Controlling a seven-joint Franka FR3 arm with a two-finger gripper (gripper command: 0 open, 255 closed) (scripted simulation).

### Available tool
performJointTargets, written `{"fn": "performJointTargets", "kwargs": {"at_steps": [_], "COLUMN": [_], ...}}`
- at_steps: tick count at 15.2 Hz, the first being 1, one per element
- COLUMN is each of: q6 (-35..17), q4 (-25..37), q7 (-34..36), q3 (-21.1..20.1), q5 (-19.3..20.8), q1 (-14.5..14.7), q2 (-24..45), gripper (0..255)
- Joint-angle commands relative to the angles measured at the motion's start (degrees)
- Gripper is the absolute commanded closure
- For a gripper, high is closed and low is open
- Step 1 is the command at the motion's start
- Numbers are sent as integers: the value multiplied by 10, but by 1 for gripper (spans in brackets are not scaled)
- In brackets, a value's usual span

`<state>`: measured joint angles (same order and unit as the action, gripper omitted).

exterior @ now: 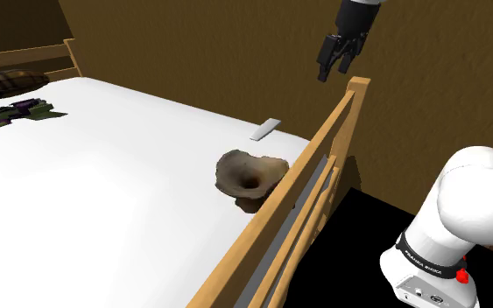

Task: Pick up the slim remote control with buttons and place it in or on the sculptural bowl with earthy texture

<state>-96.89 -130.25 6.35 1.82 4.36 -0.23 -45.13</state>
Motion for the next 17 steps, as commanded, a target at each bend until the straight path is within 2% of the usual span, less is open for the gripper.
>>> {"fn": "performJointTargets", "kwargs": {"at_steps": [1, 9, 17], "q6": [0, -103, -174], "q4": [0, 26, 98], "q7": [0, 168, 325], "q3": [0, -39, -56], "q5": [0, -17, -16], "q1": [0, -44, -82], "q2": [0, 157, 328], "gripper": [0, 0, 0]}}
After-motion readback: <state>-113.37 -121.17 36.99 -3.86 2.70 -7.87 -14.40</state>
